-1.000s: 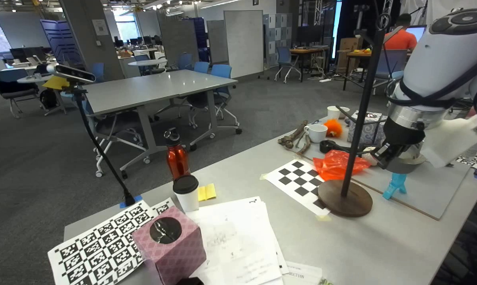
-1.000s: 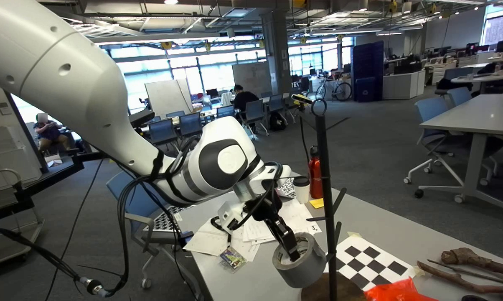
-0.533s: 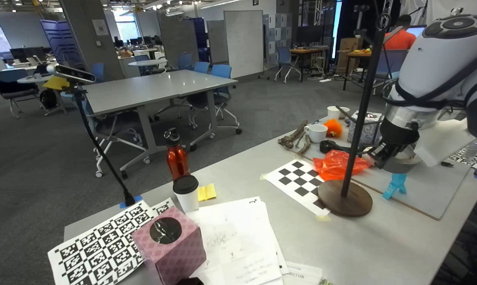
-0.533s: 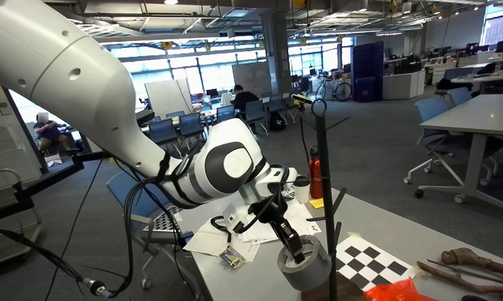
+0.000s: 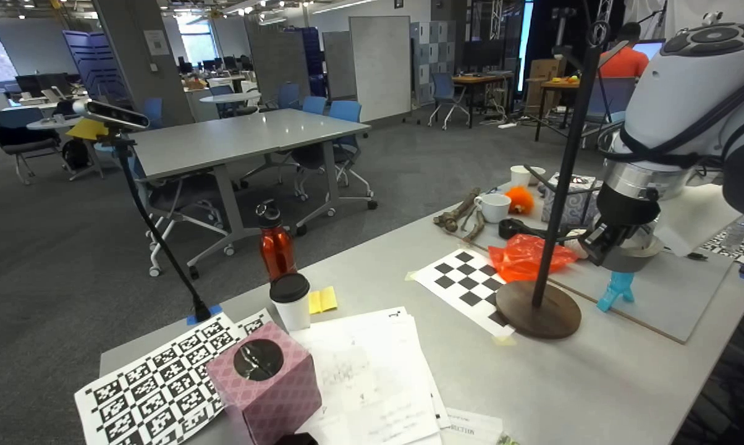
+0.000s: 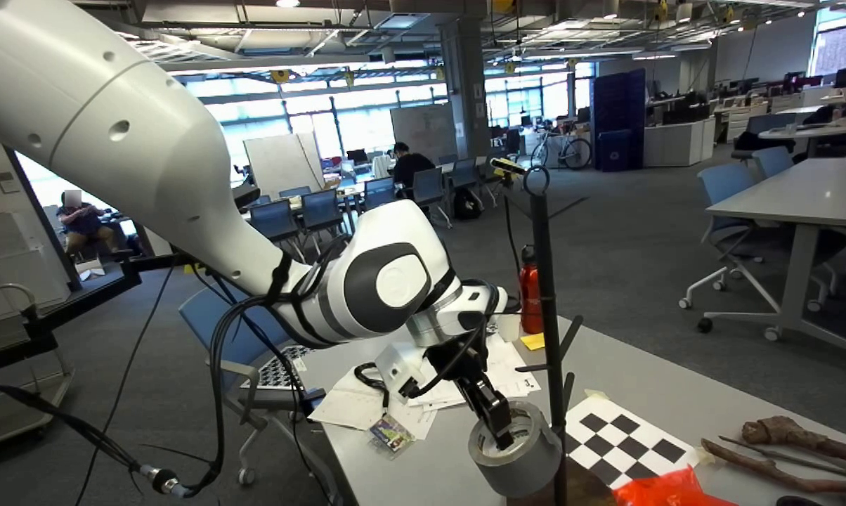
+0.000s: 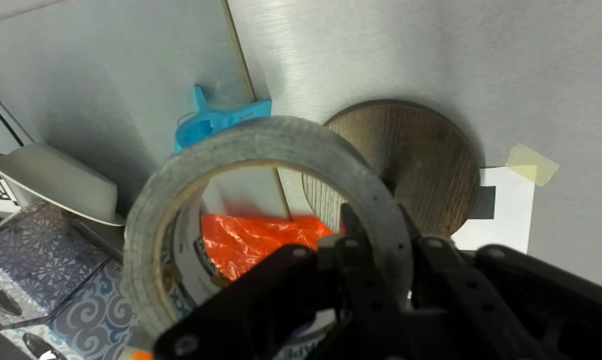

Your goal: Hang the silver tape on the wooden rack

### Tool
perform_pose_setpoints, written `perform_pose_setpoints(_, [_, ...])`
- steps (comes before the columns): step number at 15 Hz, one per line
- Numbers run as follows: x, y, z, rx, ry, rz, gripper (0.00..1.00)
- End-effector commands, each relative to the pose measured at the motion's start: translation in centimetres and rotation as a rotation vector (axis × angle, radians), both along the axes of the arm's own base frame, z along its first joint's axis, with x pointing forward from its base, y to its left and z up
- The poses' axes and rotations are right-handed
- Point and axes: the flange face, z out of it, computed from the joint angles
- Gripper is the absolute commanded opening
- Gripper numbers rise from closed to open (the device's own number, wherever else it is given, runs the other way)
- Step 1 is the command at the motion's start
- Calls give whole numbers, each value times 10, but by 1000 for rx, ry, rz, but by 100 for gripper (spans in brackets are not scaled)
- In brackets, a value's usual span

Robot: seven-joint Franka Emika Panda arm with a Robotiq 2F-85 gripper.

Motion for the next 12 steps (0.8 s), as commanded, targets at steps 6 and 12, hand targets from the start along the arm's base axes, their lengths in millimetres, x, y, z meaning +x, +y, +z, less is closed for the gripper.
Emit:
perform_pose_setpoints(6, [1, -11, 3, 25, 0, 22, 17])
perform_pose_setpoints(12, [1, -12, 3, 24, 0, 23, 4])
